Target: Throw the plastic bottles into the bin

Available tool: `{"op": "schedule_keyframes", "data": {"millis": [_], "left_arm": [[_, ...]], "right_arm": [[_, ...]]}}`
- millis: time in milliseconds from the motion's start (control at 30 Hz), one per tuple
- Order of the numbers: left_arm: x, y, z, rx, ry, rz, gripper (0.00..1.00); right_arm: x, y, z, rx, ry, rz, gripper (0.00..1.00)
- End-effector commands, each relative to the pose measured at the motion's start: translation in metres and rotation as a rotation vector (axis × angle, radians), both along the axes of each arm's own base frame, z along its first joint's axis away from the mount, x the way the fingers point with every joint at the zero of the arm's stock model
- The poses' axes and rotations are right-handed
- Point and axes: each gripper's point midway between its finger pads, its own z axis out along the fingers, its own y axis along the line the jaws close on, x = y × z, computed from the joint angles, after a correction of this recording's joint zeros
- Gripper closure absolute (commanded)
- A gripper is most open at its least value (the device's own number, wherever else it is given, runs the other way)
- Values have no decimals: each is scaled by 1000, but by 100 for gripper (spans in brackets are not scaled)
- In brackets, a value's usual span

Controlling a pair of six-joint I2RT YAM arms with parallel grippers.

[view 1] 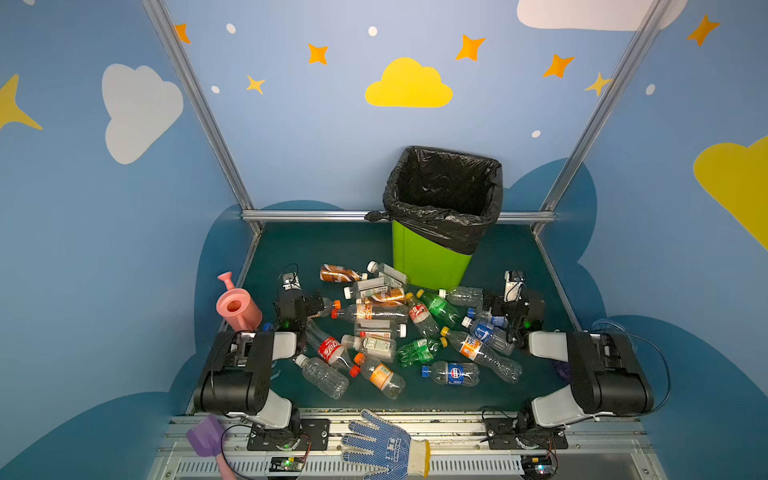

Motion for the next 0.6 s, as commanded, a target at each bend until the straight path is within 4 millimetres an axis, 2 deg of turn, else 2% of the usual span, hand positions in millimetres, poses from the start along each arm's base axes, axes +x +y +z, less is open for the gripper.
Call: {"op": "schedule_keyframes", "data": {"millis": [0,567], "left_arm": [[4,1,7,-5,-24,3,0],[4,0,7,-5,-22,2,0]], "right_arm": [[2,2,6,-6,-22,7,2],[2,2,6,-1,-20,9,2]]}}
